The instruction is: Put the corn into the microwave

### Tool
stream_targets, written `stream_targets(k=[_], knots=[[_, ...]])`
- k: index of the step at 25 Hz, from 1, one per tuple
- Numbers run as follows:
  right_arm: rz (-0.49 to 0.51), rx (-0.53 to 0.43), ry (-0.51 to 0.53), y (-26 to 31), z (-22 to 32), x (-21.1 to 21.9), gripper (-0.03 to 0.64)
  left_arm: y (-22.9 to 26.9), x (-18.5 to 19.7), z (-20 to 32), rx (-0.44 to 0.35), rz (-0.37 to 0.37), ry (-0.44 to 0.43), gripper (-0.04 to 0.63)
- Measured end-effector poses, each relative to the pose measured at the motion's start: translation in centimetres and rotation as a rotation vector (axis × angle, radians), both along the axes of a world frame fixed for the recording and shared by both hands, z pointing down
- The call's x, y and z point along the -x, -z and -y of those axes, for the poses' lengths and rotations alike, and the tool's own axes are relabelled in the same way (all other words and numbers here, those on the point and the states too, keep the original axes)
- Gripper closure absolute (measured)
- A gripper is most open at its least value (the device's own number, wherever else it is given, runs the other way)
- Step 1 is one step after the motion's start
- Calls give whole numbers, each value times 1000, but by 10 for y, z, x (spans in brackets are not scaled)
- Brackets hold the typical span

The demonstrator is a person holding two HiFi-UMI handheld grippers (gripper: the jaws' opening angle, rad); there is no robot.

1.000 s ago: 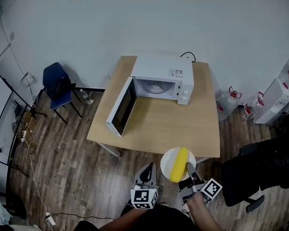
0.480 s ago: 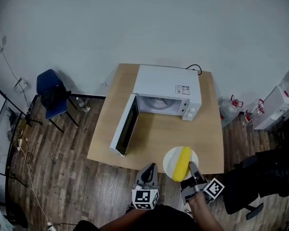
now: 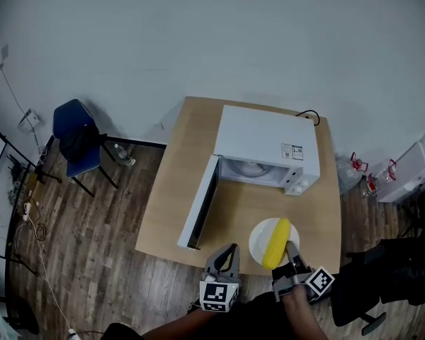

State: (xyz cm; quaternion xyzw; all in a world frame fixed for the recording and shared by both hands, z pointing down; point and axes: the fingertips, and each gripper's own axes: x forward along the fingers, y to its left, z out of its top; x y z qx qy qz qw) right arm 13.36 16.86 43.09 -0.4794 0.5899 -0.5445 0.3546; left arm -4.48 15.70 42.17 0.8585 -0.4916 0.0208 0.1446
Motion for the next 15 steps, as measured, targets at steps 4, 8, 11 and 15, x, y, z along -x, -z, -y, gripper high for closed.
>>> stream_targets(k=[4,8,11,15], knots=[[30,5,4,-7,25,16,529,-10,14,17,31,4,9,581],[44,23,25,-18,44,22,529,-15,18,32,33,1,31,581],[41,27,35,-28,64,23,529,-19,19,46,33,4,44,581],[16,40,72,-46,90,23,529,-23,17,64,54,-21,69,581]])
